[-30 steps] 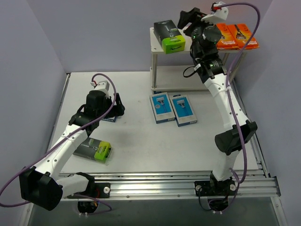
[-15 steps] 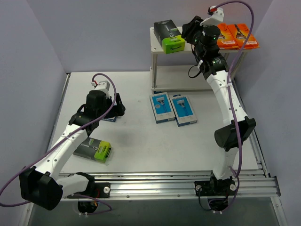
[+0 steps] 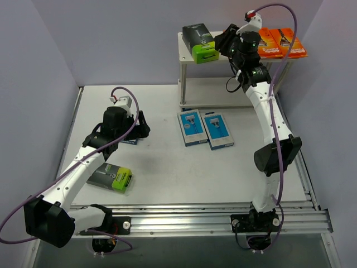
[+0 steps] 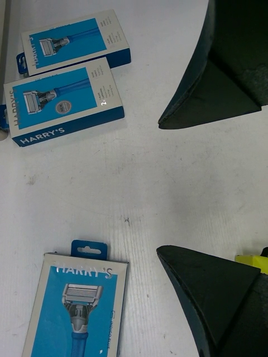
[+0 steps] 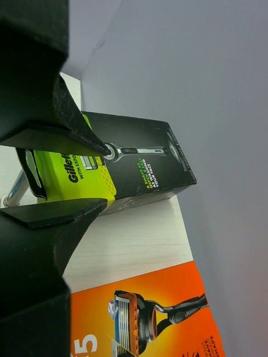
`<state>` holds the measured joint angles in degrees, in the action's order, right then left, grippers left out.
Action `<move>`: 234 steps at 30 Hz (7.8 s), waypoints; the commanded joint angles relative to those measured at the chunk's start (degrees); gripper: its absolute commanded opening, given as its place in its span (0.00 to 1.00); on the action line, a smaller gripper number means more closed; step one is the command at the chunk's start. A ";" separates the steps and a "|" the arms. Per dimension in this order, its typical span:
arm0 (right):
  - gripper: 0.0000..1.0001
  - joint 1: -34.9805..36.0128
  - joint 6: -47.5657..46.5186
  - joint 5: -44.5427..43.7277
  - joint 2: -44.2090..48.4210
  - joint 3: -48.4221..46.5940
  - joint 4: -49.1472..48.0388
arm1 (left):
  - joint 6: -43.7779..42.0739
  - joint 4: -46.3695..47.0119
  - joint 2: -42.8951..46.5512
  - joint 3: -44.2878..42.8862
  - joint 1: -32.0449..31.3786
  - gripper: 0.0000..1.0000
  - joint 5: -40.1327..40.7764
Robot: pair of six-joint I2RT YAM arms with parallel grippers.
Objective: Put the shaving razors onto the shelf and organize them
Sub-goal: Place the shaving razor onto shelf
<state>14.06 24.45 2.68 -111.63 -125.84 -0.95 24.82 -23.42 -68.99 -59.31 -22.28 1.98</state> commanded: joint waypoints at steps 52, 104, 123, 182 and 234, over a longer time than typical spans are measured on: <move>0.33 0.26 -1.95 3.74 5.81 7.36 -7.39 | -0.12 0.65 -0.44 -2.83 0.57 0.94 -1.89; 0.33 0.00 -2.03 -0.74 5.02 13.69 -9.07 | 0.67 0.92 -1.23 -2.92 1.63 0.94 -4.79; 0.31 -0.09 -2.91 -3.29 5.73 14.40 -8.37 | 0.85 1.10 -1.32 -2.92 1.80 0.94 -5.67; 0.00 -0.62 1.39 -6.46 14.08 23.01 -14.34 | 1.20 1.18 -0.71 -2.74 2.24 0.94 -5.76; 0.31 -2.46 -1.95 0.13 30.94 37.59 -14.08 | 4.70 4.87 -0.61 -10.55 3.12 0.94 -8.13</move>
<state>11.97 23.83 0.03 -85.36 -90.96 -12.40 27.00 -22.72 -69.41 -62.89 -19.70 -3.90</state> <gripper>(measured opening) 0.270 0.940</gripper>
